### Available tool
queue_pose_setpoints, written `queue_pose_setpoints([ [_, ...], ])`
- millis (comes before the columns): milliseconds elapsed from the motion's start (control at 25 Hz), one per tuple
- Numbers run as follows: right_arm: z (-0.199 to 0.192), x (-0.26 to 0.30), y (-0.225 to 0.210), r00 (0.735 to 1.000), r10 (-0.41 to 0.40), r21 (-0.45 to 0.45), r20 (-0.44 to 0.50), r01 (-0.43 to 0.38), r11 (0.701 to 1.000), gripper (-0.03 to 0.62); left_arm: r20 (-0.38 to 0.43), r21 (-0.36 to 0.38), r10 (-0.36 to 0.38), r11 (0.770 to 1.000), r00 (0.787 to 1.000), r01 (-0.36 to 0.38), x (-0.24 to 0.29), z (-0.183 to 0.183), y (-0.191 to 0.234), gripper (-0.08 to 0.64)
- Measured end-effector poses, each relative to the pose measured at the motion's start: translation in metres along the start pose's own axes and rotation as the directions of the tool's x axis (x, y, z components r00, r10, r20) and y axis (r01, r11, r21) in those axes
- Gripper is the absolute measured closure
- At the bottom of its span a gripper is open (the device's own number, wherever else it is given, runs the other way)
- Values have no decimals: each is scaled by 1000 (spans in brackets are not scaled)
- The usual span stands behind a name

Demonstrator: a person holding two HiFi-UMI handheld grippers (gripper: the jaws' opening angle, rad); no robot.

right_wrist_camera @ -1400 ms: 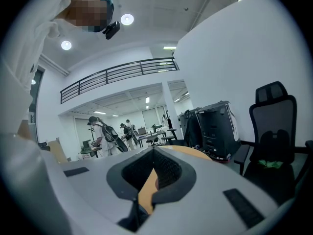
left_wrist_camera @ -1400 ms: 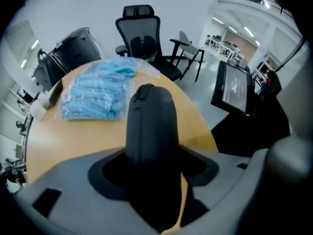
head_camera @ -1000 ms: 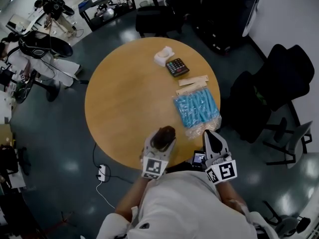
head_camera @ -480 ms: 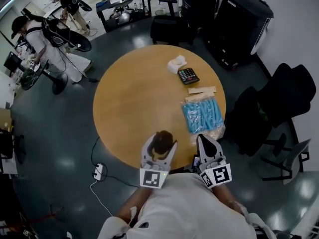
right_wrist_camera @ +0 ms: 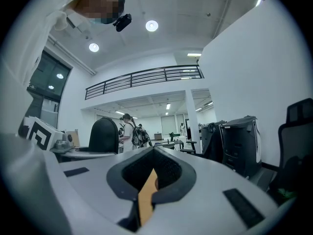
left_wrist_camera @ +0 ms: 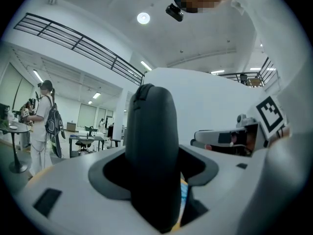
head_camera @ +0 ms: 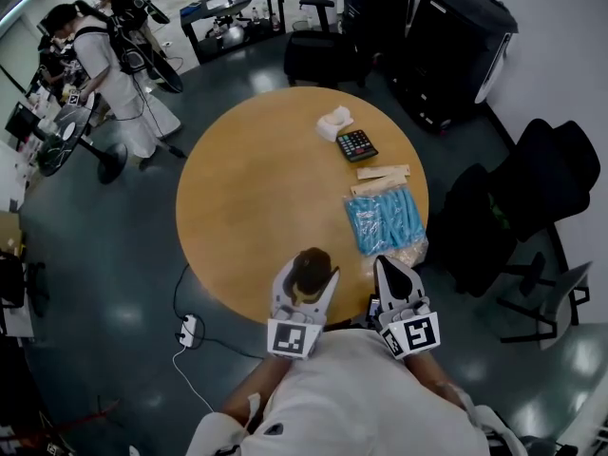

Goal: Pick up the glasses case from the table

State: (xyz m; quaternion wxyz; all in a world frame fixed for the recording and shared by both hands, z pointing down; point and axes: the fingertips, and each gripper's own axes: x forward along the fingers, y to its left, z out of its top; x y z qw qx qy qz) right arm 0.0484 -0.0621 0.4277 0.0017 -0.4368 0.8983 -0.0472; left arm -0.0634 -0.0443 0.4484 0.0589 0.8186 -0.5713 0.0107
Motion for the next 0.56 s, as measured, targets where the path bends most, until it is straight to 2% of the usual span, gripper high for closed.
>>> queue_pose_setpoints([
  [320,-2,0,-4,1000,-2,3,-5,2,1000,578,1,-1,-5,1000,1000,5,4,0,-2,267],
  [440,-2,1,-3,1000,3,3,-7,-3,1000,578,9,30,-15,999,1000,15,4,-4,0,267],
  [560,-2,3,-1,1000,8,3,-9,-8,1000,578,6,12,-15,1000,1000,15,4,-3,1,267],
])
